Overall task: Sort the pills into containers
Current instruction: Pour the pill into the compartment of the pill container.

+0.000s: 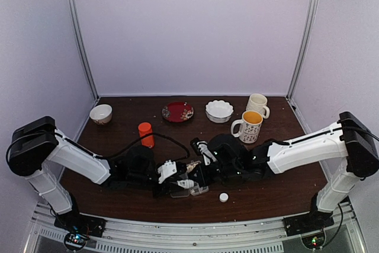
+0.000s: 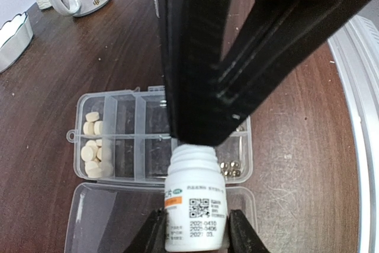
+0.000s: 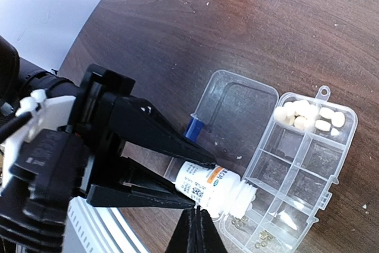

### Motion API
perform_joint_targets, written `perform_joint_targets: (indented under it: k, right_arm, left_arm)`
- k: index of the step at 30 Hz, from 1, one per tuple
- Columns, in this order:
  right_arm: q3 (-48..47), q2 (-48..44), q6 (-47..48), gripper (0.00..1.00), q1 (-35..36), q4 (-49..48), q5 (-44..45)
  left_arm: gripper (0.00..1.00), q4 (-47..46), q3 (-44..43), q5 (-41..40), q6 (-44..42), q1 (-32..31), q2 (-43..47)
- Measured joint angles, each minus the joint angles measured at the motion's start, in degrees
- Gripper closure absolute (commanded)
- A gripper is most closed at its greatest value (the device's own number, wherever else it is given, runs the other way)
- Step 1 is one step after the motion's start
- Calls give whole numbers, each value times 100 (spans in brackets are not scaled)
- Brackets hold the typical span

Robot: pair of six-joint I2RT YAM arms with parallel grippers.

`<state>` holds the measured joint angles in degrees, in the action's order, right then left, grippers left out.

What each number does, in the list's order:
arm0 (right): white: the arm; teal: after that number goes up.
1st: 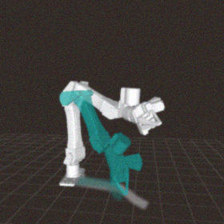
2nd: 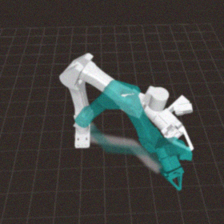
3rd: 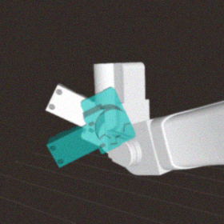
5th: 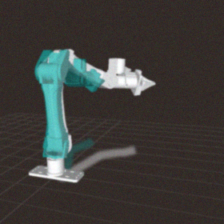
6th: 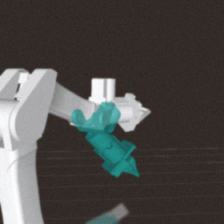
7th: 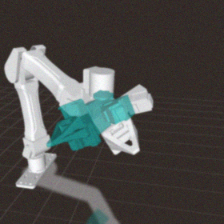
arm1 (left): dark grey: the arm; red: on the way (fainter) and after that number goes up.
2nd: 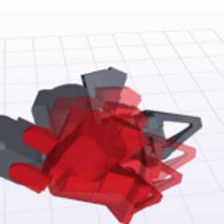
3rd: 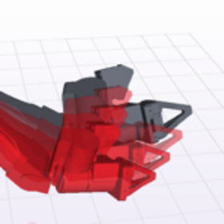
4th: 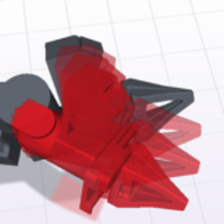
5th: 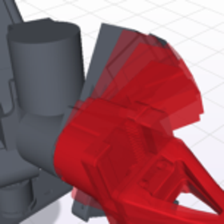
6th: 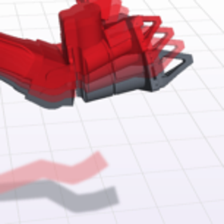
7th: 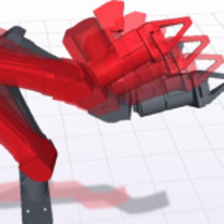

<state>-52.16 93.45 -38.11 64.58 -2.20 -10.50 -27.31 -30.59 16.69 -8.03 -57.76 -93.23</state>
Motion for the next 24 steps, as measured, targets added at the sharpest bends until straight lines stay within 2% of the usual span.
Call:
perform_joint_targets:
  k: [8, 24]
  right_arm:
    - [-7, 256, 17, 99, 0, -11, -85]
    - [306, -238, 44, 100, -173, -109, 7]
  left_arm:
    - [100, 48, -7, -44, 4, -4, 37]
    - [100, 385, -219, -216, 105, -7, 398]
